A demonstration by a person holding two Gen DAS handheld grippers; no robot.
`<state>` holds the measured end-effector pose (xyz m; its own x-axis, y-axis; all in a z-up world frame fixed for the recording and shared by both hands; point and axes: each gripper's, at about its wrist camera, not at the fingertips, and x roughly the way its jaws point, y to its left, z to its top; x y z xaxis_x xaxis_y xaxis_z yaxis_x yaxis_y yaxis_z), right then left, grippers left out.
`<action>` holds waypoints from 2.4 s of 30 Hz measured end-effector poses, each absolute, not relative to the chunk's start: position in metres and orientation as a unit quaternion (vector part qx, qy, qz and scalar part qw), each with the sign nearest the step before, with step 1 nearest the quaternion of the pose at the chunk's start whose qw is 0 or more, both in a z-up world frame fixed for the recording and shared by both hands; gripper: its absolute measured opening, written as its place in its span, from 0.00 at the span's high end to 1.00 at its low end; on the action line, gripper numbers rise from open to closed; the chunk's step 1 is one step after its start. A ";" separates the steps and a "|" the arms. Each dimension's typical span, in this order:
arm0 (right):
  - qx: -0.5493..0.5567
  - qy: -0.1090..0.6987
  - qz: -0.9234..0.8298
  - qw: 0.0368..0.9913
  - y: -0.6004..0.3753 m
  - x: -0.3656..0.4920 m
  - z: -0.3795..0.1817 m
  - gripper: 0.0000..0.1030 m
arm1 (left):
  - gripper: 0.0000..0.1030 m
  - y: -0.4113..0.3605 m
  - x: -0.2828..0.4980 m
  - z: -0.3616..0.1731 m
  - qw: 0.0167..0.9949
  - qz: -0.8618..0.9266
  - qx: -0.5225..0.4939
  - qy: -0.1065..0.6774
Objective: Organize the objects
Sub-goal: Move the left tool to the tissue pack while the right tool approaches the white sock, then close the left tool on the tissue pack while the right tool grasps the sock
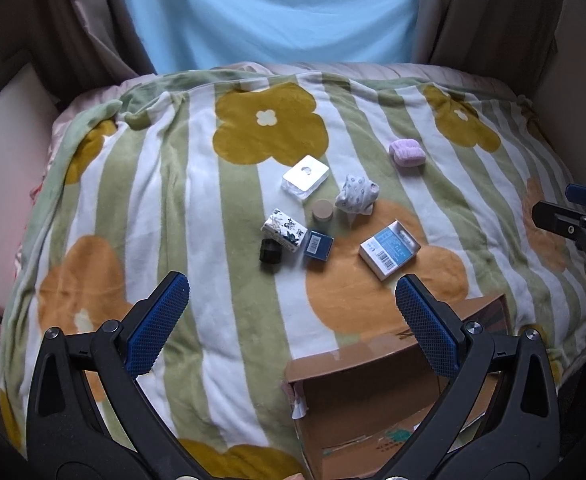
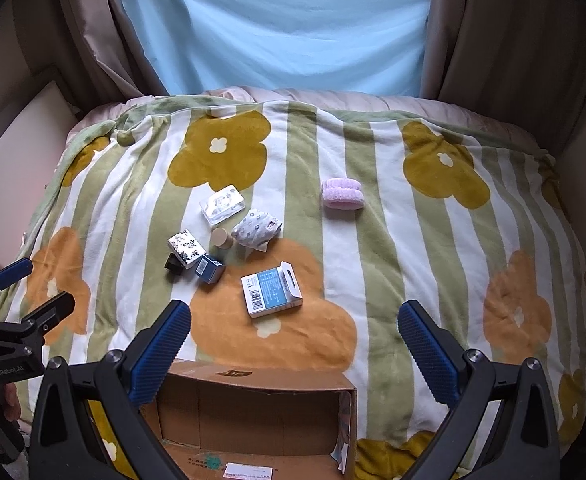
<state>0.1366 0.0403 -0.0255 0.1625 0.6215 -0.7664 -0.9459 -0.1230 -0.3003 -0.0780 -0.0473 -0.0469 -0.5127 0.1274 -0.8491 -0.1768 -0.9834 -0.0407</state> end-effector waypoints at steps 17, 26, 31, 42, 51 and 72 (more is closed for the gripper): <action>-0.393 0.327 0.572 0.641 0.157 0.149 -0.122 0.00 | 0.01 -0.033 -0.182 -0.185 0.149 0.837 -0.521 0.079; -0.362 0.381 0.557 0.643 0.208 0.157 -0.179 0.00 | 0.01 -0.028 -0.207 -0.249 0.155 0.822 -0.536 0.115; -0.353 0.402 0.547 0.644 0.224 0.161 -0.203 0.00 | 0.01 -0.029 -0.213 -0.265 0.160 0.817 -0.539 0.127; -0.324 0.450 0.516 0.653 0.249 0.160 -0.224 0.01 | 0.01 -0.031 -0.223 -0.279 0.165 0.816 -0.539 0.130; -0.319 0.467 0.516 0.643 0.261 0.156 -0.238 0.17 | 0.08 -0.026 -0.229 -0.286 0.179 0.816 -0.531 0.142; -0.310 0.474 0.544 0.619 0.261 0.141 -0.241 0.54 | 0.43 -0.016 -0.230 -0.285 0.215 0.809 -0.525 0.156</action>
